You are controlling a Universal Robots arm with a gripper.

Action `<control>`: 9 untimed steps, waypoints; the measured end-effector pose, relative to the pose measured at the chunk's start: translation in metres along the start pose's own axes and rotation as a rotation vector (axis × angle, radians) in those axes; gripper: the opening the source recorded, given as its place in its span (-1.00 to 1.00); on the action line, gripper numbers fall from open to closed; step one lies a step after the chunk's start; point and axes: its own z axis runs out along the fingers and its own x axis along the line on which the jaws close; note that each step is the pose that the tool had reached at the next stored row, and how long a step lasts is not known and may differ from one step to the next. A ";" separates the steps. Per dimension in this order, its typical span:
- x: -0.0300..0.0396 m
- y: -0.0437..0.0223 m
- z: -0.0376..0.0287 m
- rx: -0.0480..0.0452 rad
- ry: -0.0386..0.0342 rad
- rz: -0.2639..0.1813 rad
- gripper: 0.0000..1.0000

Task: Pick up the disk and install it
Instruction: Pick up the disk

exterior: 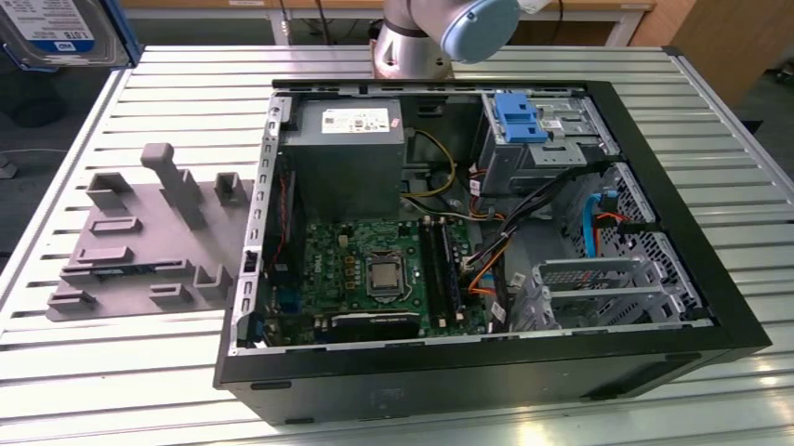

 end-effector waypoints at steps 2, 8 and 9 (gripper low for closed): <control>0.0014 0.0001 0.0001 0.0001 -0.0001 0.000 -0.27; 0.0052 0.0001 0.0001 0.0002 -0.0001 0.000 -0.27; 0.0052 0.0001 0.0001 0.0002 0.0000 0.000 -0.27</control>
